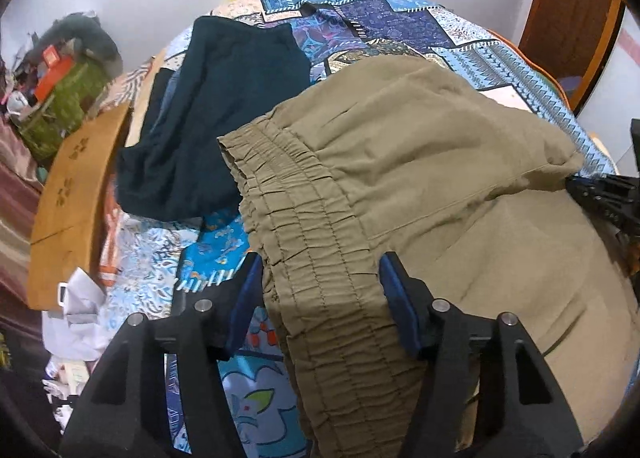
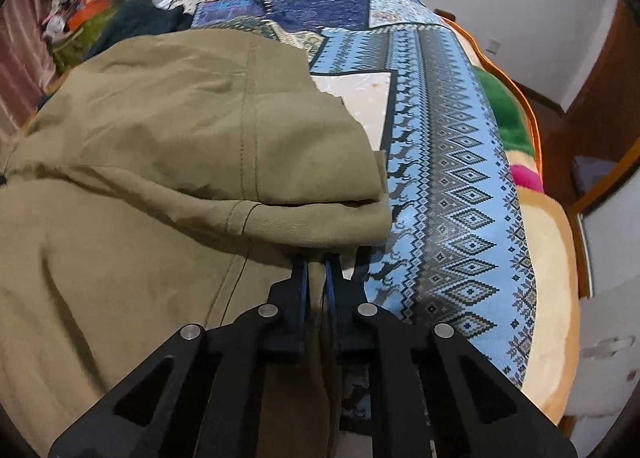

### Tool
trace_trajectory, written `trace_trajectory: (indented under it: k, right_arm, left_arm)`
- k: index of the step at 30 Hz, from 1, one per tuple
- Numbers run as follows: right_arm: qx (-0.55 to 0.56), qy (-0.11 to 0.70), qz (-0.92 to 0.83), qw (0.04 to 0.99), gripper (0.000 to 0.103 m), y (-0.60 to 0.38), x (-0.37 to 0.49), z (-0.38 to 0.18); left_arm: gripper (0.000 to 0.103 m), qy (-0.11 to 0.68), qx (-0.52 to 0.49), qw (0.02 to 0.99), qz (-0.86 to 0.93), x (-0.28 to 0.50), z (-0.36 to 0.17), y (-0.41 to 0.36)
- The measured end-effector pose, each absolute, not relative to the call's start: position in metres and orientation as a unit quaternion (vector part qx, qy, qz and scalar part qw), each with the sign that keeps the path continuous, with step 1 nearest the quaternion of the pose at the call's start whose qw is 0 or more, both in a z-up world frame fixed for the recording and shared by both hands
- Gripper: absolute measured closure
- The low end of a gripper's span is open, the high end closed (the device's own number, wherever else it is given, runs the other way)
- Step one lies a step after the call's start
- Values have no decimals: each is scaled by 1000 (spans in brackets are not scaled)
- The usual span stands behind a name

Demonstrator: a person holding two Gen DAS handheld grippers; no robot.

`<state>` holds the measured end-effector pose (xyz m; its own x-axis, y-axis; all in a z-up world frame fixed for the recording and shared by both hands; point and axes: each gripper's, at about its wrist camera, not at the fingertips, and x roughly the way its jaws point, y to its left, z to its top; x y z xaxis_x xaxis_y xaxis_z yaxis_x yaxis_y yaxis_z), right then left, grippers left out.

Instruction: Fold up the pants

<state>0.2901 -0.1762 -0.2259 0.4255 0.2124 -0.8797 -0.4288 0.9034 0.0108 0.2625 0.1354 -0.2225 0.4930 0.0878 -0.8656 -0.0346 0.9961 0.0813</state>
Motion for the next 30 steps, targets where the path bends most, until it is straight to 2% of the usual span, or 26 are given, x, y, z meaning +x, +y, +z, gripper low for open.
trace_trajectory:
  k: [14,17,24,26,30]
  right_arm:
    - [-79,509,199,833,95,-183,271,-218]
    - [-81,509,200,833,89,-185,270,-213]
    - [-71,464,205,859,89,-200,264,-180]
    - [-59,450,207,867,84,-205,268,-170]
    - [-35,426,203,881,67,-207,282,-160]
  left_arm:
    - [41,503,16,864,26,258,-225,145]
    - [40,500,16,866,20,254,-216,146]
    - [39,478,5,878,31,256,-184,159]
    - [38,479,2,877,41,263,-180,165]
    - [37,488,-2,871,50,279,-182,170]
